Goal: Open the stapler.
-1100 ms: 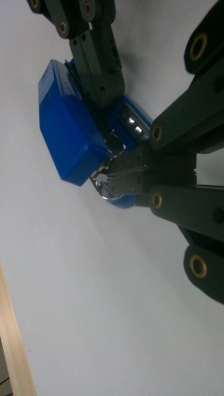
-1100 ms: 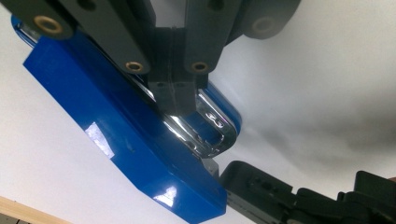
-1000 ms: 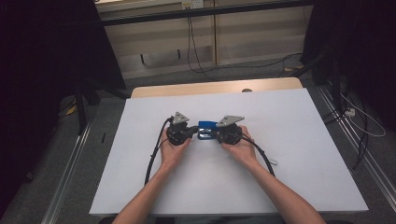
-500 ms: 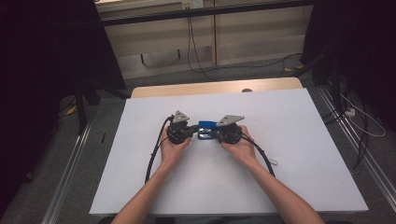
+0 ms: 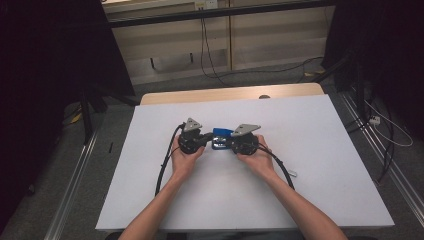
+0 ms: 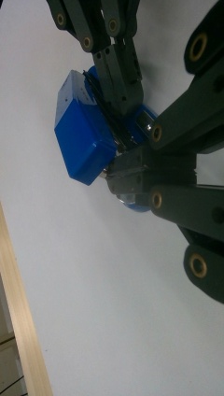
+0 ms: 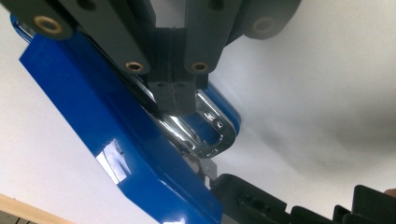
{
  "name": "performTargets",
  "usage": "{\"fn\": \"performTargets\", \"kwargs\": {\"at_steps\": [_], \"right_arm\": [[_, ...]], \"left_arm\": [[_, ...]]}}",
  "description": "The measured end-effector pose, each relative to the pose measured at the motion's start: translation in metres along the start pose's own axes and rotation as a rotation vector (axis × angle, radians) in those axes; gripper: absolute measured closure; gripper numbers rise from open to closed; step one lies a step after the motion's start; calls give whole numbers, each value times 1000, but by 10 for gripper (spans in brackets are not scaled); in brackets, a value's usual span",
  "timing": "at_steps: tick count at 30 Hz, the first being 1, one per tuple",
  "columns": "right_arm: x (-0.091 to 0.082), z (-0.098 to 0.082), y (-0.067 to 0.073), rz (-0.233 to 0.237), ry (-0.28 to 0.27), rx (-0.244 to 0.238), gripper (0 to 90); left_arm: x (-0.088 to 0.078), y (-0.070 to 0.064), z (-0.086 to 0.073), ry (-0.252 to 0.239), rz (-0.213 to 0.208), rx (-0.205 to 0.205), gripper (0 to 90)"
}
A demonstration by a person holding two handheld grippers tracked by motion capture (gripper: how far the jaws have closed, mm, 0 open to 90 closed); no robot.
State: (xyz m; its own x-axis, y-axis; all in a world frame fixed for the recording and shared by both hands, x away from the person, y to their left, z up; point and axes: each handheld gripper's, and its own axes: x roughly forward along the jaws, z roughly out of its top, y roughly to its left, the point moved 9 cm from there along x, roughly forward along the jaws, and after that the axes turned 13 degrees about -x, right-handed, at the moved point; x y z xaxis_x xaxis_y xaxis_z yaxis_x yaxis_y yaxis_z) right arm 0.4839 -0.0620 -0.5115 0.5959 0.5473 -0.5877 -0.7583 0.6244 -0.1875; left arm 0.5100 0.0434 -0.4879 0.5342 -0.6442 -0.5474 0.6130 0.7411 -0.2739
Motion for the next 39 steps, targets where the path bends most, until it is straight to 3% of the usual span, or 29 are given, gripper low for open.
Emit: {"fn": "performTargets", "kwargs": {"at_steps": [22, 30, 34, 39], "right_arm": [[2, 2, -1, -3, 7, -14, 900], [3, 2, 0, -9, 2, -20, 900], [0, 8, 2, -20, -32, -23, 900], [-6, 22, 3, -71, -81, -51, 900]], "left_arm": [[-4, -6, 12, -34, -24, 27, 900], [-5, -10, 17, -50, -41, 14, 900], [-8, -13, 20, -66, -70, -12, 900], [-7, -12, 20, -61, -52, 0, 900]]}}
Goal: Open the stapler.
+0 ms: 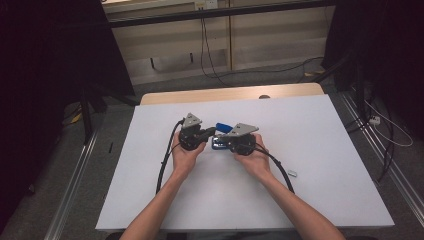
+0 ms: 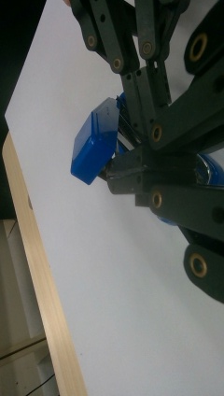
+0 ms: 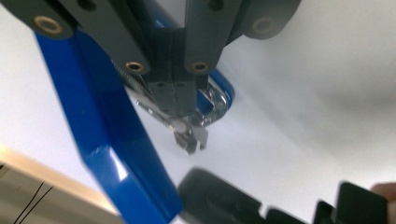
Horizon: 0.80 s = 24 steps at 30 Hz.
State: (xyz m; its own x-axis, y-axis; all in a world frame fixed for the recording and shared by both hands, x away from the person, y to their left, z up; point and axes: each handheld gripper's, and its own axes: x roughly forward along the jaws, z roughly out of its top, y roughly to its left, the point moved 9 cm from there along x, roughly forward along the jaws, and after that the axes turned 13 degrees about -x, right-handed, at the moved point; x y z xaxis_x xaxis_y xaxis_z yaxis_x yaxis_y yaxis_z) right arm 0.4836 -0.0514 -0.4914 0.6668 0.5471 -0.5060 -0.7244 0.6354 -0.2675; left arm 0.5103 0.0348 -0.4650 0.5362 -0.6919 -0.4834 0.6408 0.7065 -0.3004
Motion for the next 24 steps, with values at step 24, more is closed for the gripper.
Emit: {"fn": "performTargets", "kwargs": {"at_steps": [24], "right_arm": [[15, 7, -3, -94, -46, 48, 900]], "left_arm": [[2, 1, 3, 5, 12, 25, 900]]}}
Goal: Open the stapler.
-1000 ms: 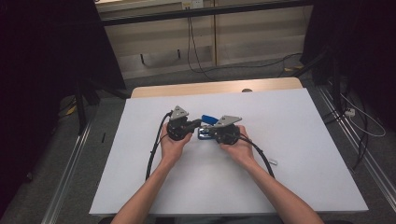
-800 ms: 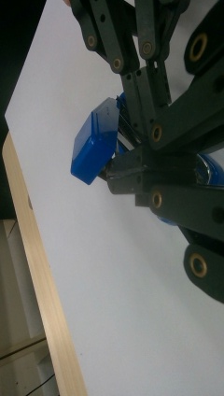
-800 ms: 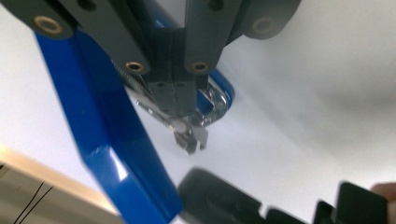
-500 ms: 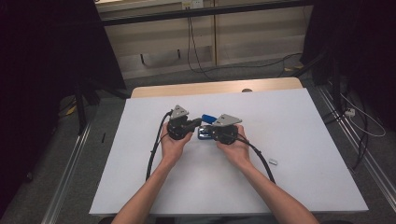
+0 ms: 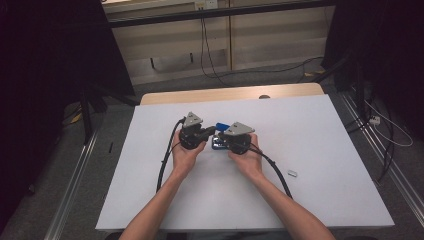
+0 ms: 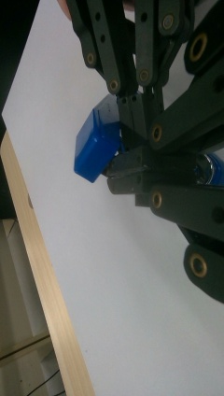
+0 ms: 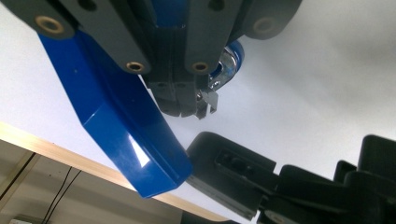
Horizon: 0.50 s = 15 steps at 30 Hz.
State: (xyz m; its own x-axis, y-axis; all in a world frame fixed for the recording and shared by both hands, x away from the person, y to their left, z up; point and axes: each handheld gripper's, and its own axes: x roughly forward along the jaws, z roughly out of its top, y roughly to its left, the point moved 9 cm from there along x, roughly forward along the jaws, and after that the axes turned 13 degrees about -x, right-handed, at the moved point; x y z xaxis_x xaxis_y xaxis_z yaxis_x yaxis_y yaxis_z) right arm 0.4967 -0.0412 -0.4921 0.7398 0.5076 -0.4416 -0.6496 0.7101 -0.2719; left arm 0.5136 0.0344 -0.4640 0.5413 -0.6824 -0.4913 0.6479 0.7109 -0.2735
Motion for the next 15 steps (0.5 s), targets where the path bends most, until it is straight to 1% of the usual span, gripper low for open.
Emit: {"fn": "performTargets", "kwargs": {"at_steps": [1, 2, 5, 9, 10, 12, 14, 15], "right_arm": [[0, 0, 0, 0, 0, 0, 900], [0, 0, -1, -3, -3, 4, 900], [-1, 1, -1, -5, -5, 2, 900], [-1, 2, -2, -10, -9, 7, 900], [-1, 2, -2, -10, -9, 7, 900], [-2, 2, -3, -12, -12, 4, 900], [-2, 2, -3, -12, -13, 6, 900], [-2, 2, -3, -13, -11, 4, 900]], "left_arm": [[1, 1, -1, 1, -3, -7, 900], [3, 3, -3, 12, 3, -10, 900], [5, 4, -6, 23, 10, -7, 900], [11, 3, -12, 47, 17, 10, 900], [11, 3, -12, 47, 17, 10, 900], [13, 3, -13, 51, 25, 22, 900], [15, 2, -14, 55, 23, 26, 900], [16, 2, -14, 55, 27, 37, 900]]}}
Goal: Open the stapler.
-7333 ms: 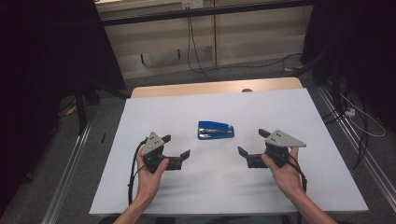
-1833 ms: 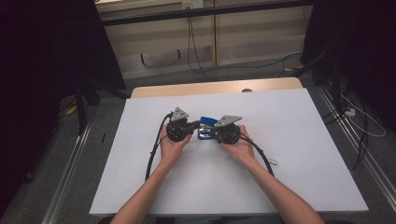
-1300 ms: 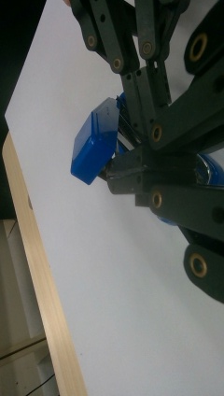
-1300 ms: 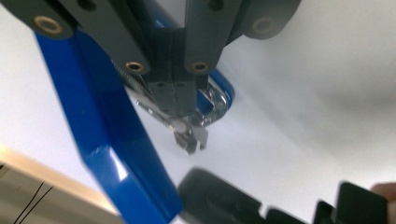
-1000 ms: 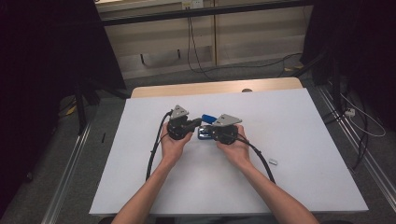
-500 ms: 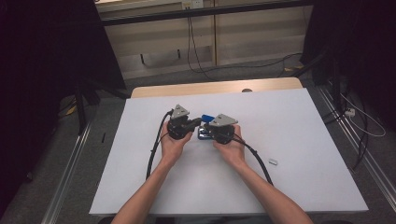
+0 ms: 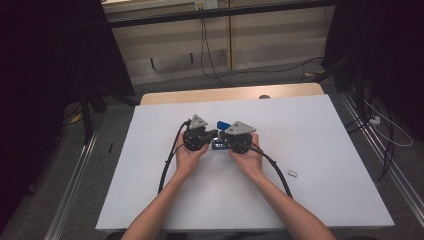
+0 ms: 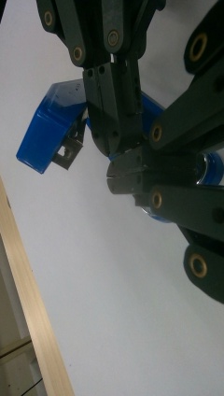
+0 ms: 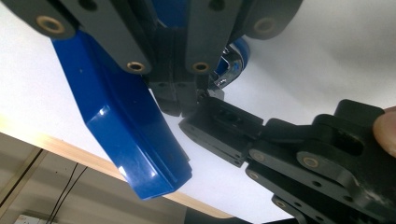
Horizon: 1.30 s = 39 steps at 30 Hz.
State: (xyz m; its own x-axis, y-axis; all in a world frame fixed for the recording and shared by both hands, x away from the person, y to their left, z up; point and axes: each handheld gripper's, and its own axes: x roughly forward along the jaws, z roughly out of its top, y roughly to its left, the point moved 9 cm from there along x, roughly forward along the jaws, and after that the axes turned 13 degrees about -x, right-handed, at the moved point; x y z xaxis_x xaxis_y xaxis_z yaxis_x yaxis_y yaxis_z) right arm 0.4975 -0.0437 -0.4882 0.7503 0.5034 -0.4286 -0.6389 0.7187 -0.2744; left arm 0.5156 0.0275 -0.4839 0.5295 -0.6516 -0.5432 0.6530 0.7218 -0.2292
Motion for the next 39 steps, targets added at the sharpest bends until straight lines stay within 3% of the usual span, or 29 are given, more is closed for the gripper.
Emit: {"fn": "performTargets", "kwargs": {"at_steps": [6, 9, 11, 14, 16, 21, 39], "right_arm": [[0, 0, 0, -1, 0, -2, 900], [1, -1, 1, 4, 2, 0, 900], [1, -1, 2, 8, 4, 7, 900], [1, 0, 0, 9, -9, 27, 900], [1, -1, 1, 7, -1, 10, 900], [1, 0, 1, -8, -3, 4, 900], [-4, 4, -8, -48, -20, 8, 900]], "left_arm": [[1, 0, -1, 5, -1, -8, 900], [2, 1, -4, 14, 3, 14, 900], [3, 1, -5, 13, -8, -6, 900], [3, 2, -6, 19, -7, 4, 900], [5, 3, -8, 28, -4, 4, 900], [8, 3, -11, 3, -5, -1, 900], [8, 3, -11, -7, -15, 0, 900]]}}
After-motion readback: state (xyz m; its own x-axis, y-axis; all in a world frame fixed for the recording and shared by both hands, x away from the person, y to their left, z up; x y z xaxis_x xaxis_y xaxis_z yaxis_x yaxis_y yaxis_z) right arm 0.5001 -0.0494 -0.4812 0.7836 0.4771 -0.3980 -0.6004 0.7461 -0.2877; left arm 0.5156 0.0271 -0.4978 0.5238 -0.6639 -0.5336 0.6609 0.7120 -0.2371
